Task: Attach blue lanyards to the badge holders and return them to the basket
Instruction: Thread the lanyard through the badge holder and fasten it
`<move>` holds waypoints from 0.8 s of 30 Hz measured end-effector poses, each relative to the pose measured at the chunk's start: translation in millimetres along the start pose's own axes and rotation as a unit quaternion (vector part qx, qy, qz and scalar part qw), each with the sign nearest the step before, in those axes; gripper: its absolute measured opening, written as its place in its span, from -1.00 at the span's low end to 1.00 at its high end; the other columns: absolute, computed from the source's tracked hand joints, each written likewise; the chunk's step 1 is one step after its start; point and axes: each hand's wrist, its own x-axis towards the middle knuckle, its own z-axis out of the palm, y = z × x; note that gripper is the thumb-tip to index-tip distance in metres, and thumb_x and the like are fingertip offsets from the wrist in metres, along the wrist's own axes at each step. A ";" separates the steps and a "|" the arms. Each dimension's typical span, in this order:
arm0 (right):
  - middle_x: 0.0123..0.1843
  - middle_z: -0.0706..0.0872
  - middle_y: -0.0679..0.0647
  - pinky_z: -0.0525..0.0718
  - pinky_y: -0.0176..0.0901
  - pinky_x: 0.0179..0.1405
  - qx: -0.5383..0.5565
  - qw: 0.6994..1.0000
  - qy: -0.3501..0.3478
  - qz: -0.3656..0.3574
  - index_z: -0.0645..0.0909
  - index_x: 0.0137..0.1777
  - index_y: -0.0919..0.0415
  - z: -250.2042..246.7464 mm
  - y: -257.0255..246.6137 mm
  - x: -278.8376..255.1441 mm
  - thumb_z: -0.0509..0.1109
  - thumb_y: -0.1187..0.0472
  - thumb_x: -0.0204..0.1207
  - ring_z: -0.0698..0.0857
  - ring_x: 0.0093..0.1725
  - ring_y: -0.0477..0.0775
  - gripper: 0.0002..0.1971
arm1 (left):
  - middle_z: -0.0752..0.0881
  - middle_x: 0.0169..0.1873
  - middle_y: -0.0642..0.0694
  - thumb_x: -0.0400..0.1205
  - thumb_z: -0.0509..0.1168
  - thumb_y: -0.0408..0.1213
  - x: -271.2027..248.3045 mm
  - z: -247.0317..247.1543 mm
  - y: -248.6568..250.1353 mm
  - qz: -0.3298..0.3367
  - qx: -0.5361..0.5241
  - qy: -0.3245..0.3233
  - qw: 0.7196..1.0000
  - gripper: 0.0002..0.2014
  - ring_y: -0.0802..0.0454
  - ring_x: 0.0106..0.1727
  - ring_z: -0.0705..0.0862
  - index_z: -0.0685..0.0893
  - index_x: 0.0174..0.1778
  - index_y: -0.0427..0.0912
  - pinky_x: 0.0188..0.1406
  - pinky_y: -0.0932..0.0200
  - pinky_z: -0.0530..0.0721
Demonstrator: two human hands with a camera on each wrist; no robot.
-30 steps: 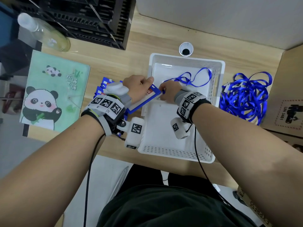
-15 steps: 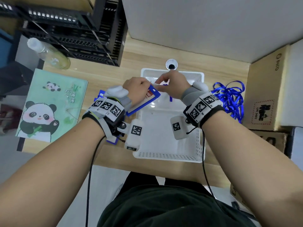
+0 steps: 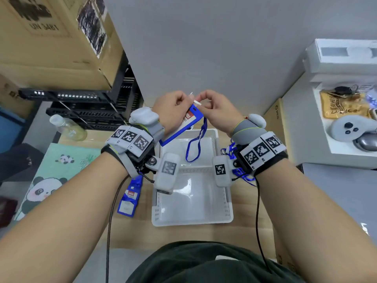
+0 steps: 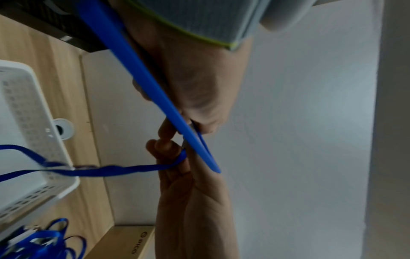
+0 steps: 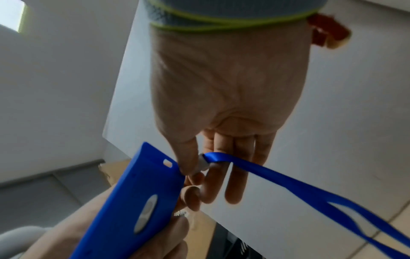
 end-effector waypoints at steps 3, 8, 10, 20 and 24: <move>-0.43 0.70 0.13 0.61 -0.14 -0.27 0.080 0.996 -0.021 0.014 0.57 0.07 0.38 -11.1 -22.0 -11.4 0.27 0.18 0.65 0.61 -0.44 0.07 -0.77 | 0.78 -0.30 0.00 0.69 0.17 0.07 -2.5 -10.2 18.7 0.038 -0.011 -0.011 0.999 -0.75 0.02 -0.27 0.73 0.60 -0.17 0.03 -0.19 0.07 0.63; -0.51 0.35 -0.03 0.34 -0.18 -0.46 0.053 0.998 0.005 0.041 0.61 -0.28 0.12 -22.9 -25.7 -18.8 0.16 0.00 0.74 0.26 -0.50 0.00 -0.60 | 0.79 -0.33 -0.02 0.72 0.20 -0.02 -13.7 -16.8 36.0 0.070 -0.005 -0.045 0.997 -0.80 0.23 -0.44 0.69 0.63 0.11 -0.02 -0.41 0.30 0.61; -0.52 0.33 -0.07 0.32 -0.20 -0.51 0.005 0.999 0.028 0.019 0.72 -0.22 0.09 -24.7 -26.2 -24.6 0.22 0.00 0.71 0.26 -0.50 -0.02 -0.65 | 0.81 -0.27 -0.02 0.70 0.22 -0.01 -16.9 -16.2 35.2 0.076 0.012 -0.037 0.996 -0.79 0.11 -0.29 0.76 0.66 0.10 -0.01 -0.22 0.13 0.68; -0.63 0.42 -0.22 0.30 -0.32 -0.50 -0.058 0.995 0.071 0.033 0.81 -0.12 0.20 -32.2 -32.1 -36.8 0.53 -0.06 0.47 0.31 -0.61 -0.18 -0.71 | 0.71 -0.38 0.13 0.72 0.22 -0.07 -25.7 -26.9 27.2 0.073 0.033 -0.016 0.997 -0.76 0.30 -0.41 0.62 0.74 -0.08 -0.09 -0.41 0.43 0.51; -0.60 0.36 -0.15 0.28 -0.27 -0.51 -0.066 0.995 0.065 0.046 0.79 -0.15 0.30 -28.0 -32.0 -35.2 0.61 -0.05 0.38 0.26 -0.60 -0.15 -0.64 | 0.74 -0.35 0.09 0.70 0.25 -0.07 -28.6 -30.5 28.0 0.083 0.023 -0.002 0.996 -0.77 0.20 -0.32 0.66 0.74 -0.13 -0.07 -0.29 0.29 0.56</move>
